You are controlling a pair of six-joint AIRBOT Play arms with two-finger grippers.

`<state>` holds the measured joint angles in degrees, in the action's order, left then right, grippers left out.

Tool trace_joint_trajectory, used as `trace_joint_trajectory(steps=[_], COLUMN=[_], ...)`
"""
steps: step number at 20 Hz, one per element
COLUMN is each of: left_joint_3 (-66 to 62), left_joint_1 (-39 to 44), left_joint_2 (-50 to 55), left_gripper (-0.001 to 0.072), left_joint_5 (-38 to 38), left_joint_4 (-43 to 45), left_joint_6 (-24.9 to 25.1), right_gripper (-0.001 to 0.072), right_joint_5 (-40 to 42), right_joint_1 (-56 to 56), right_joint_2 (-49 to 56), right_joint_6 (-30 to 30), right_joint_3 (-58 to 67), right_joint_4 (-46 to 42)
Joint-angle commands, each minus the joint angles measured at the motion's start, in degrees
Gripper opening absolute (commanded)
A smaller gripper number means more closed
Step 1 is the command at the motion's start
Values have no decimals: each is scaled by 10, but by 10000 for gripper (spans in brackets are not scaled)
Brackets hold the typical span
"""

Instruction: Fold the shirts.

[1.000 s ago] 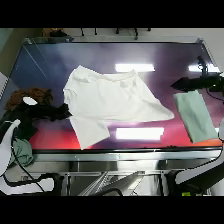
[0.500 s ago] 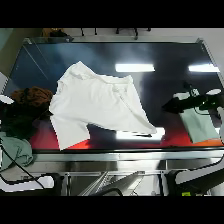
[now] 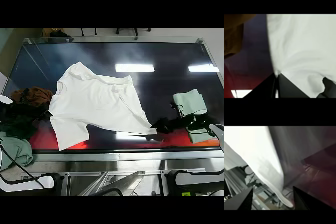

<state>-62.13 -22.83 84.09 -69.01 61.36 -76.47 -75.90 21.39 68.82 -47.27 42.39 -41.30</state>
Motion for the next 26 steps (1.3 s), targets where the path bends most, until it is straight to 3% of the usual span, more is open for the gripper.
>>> trace_joint_trajectory(steps=[1, 2, 3, 5, 9, 13, 16, 20, 23, 26], left_joint_3=[0, 0, -1, -1, -53, -251, -433, -590, -584, -492], left_joint_1=[-1, -1, -1, -1, 11, 8, -34, -160, -256, -273], left_joint_2=[0, 0, 0, -6, -100, -233, -299, -360, -392, -403], left_gripper=[18, 18, 18, 17, 15, 17, 18, 18, 17, 18], left_joint_5=[-8, -12, -14, -23, -103, -129, -96, -62, -52, -50], left_joint_4=[0, 0, -1, -39, -207, -348, -420, -414, -417, -417], left_joint_6=[0, 0, 0, 11, 78, 79, 76, 55, 50, 55], right_gripper=[541, 256, 118, 19, 19, 19, 19, 18, 18, 19], right_joint_5=[42, 41, 40, 21, -89, -18, 103, 210, 222, 189], right_joint_1=[-38, -45, -48, -51, -44, -10, -6, -7, -7, -7], right_joint_2=[-2, -2, -3, -9, -100, -207, -270, -324, -332, -308], right_joint_6=[10, 13, 21, 28, 29, 30, 30, 56, 56, 55], right_joint_3=[-21, -19, -16, 6, 164, 413, 523, 571, 571, 570], right_joint_4=[-4, 6, 23, 70, 245, 371, 372, 348, 333, 308])
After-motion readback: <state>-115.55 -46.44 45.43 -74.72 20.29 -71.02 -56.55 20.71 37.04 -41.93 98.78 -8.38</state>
